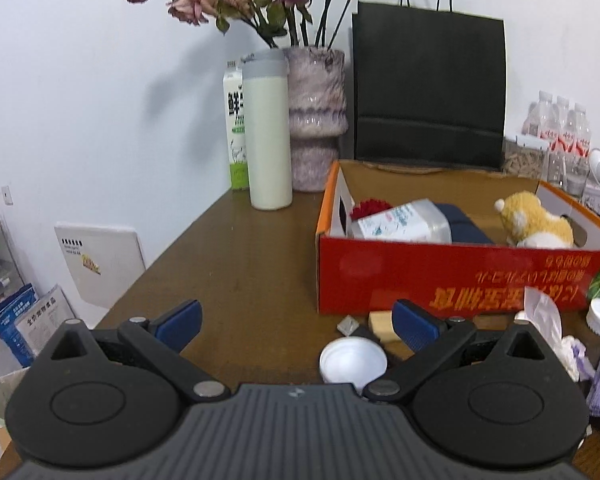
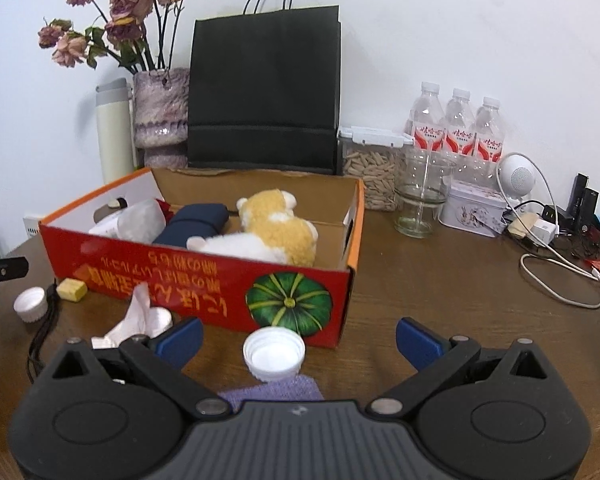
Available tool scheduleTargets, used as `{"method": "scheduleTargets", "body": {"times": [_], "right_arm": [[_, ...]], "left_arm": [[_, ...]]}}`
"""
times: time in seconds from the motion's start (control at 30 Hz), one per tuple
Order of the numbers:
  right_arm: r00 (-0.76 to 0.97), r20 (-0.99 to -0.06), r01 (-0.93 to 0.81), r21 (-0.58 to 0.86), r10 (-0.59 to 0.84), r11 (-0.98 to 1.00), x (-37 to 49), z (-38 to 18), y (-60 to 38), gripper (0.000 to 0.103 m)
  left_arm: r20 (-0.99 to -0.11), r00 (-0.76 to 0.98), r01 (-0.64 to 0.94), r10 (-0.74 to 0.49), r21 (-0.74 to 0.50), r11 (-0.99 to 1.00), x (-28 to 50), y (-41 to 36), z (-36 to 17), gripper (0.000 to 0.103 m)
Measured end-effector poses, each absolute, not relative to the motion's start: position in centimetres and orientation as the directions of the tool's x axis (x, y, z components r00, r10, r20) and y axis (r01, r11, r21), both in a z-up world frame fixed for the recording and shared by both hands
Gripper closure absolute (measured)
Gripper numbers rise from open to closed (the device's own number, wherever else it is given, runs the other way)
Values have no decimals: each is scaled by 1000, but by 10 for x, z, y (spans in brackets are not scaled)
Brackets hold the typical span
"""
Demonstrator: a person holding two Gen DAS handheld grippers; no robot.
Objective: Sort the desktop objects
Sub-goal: 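Withdraw both tools from the box toward the white bottle cap, then grasp the white bottle cap with the left tool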
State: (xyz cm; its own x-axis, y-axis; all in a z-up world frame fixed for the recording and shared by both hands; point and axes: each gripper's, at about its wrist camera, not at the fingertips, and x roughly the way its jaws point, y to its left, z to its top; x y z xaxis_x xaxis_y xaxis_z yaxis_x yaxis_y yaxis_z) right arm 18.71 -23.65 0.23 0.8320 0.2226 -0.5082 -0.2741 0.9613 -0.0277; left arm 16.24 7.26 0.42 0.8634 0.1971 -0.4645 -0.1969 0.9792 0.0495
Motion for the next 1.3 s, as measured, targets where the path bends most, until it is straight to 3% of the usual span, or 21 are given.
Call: {"method": "scheduleTargets", "body": {"times": [0.7, 0.97, 1.1, 1.3], "right_arm": [[806, -557, -305, -102, 200, 947, 204, -10, -222, 7], [780, -588, -327, -90, 215, 941, 217, -16, -223, 9], [772, -596, -338, -92, 220, 937, 222, -17, -223, 20], [753, -613, -357, -73, 241, 931, 226, -22, -222, 25]], "left_arm": [[-561, 809, -152, 175, 88, 984, 169, 71, -10, 0], [-592, 790, -129, 159, 93, 987, 175, 68, -17, 6], [-607, 781, -117, 147, 89, 989, 178, 68, -20, 13], [-614, 779, -107, 128, 71, 992, 179, 69, -22, 16]]}}
